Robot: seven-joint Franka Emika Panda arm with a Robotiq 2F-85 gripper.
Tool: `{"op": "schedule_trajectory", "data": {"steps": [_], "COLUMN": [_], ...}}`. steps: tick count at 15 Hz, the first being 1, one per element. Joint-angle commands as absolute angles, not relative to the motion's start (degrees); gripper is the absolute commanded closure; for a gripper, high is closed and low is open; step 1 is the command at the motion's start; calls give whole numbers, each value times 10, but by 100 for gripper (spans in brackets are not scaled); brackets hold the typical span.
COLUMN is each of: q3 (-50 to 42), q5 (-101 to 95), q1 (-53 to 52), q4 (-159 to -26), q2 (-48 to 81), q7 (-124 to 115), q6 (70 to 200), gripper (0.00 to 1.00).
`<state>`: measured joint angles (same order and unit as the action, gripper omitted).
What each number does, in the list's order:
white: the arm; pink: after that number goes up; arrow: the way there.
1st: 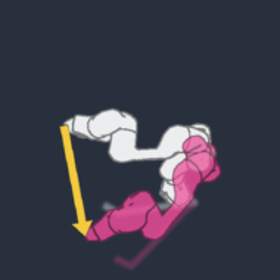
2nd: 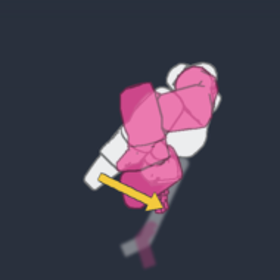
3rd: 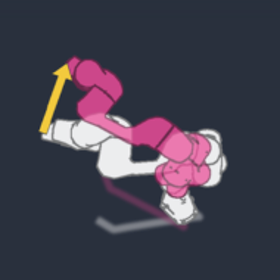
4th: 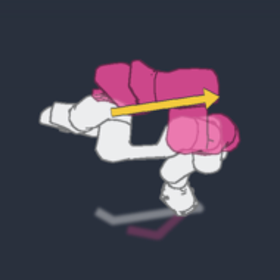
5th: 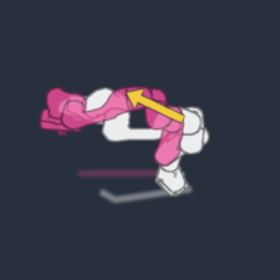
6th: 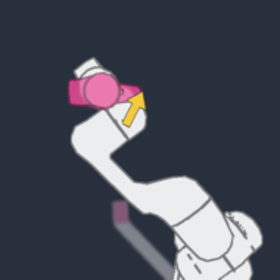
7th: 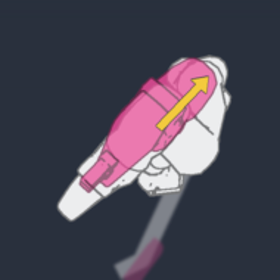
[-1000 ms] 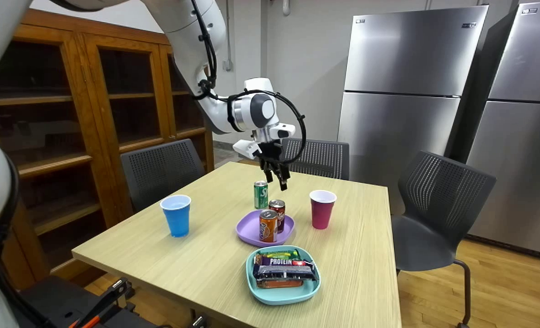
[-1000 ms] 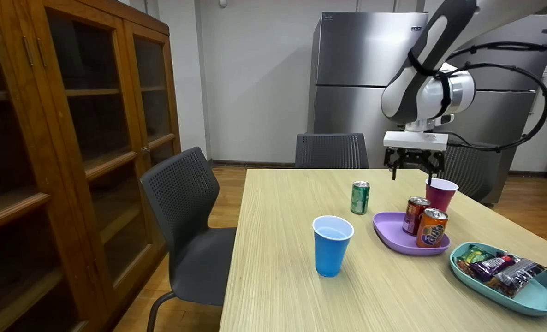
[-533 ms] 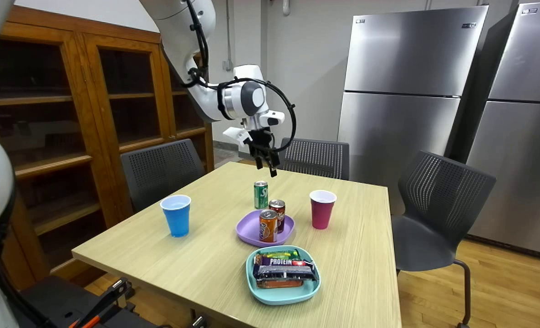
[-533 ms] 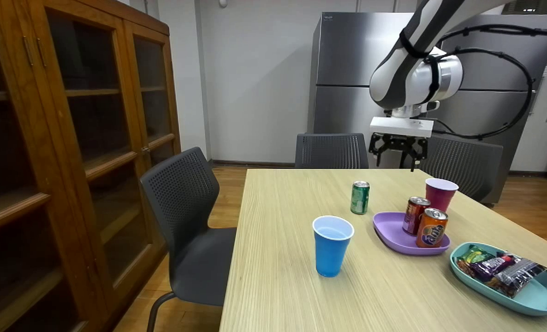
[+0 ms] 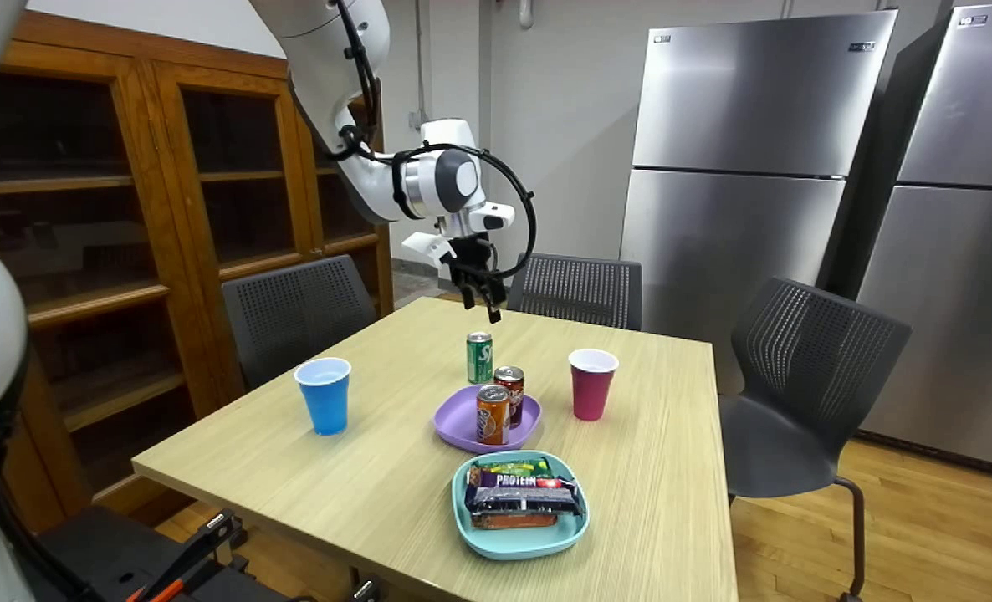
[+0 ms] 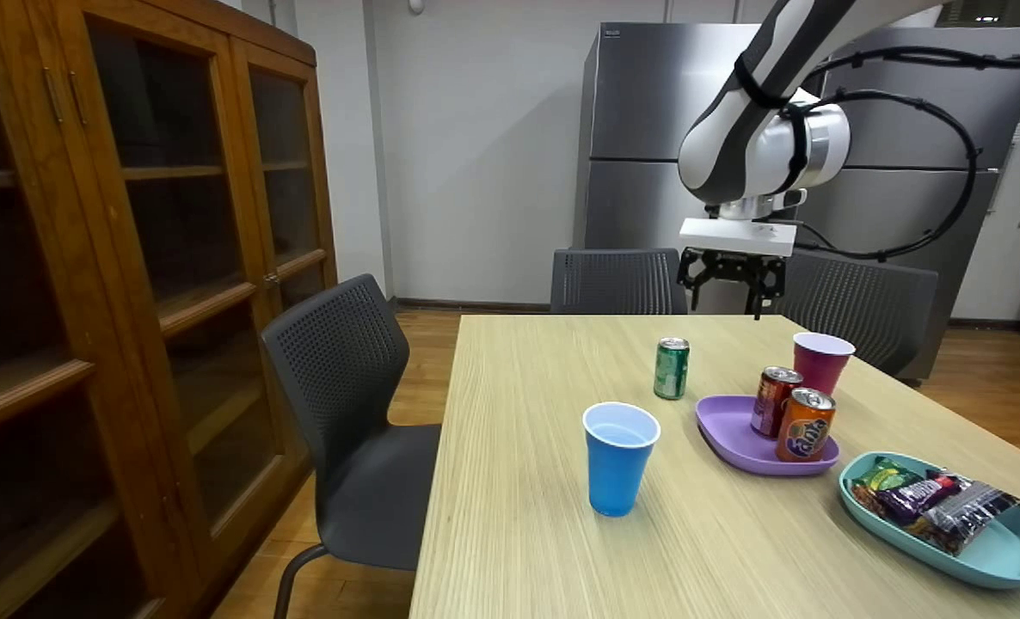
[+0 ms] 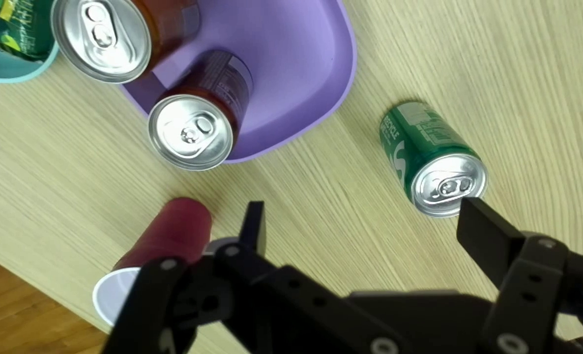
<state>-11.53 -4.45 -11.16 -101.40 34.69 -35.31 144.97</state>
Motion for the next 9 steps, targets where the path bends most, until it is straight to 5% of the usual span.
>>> {"op": "schedule_trajectory", "data": {"steps": [1, 9], "q3": [-107, -100], "q5": [-45, -42], "q1": [-103, -105], "q4": [-985, -905], "q2": [366, 432], "q7": [-349, -344], "q6": [1423, 1406], "gripper": [0, 0]}}
